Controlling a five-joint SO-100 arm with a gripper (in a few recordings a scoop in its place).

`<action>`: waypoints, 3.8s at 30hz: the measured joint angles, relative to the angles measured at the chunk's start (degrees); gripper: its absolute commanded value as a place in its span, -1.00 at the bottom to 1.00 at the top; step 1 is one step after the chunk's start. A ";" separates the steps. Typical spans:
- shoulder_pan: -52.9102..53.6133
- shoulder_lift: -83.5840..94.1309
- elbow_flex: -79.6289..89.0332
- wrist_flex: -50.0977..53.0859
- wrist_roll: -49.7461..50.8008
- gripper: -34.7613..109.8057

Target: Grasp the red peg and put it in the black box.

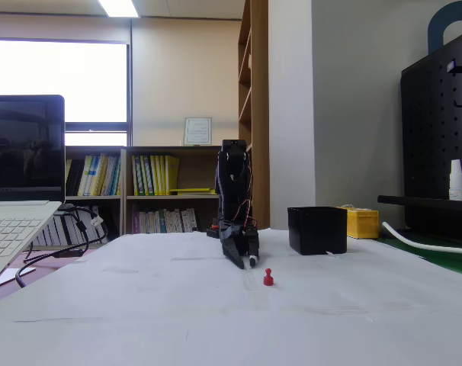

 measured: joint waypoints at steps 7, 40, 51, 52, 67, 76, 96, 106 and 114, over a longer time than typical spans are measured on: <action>0.00 -0.09 0.00 0.09 0.00 -0.14; 0.18 3.25 14.41 3.69 0.53 -0.08; 0.26 -0.44 19.69 18.11 0.53 -0.08; 0.26 -0.44 20.30 18.63 0.62 -0.08; 0.35 3.25 28.92 20.65 0.53 -0.08; 0.09 4.22 30.67 20.74 0.53 -0.08; -2.20 4.13 30.76 22.24 -0.35 -0.08; -3.60 4.22 30.94 22.24 -0.35 -0.07; -3.60 4.31 31.64 22.15 -0.35 -0.07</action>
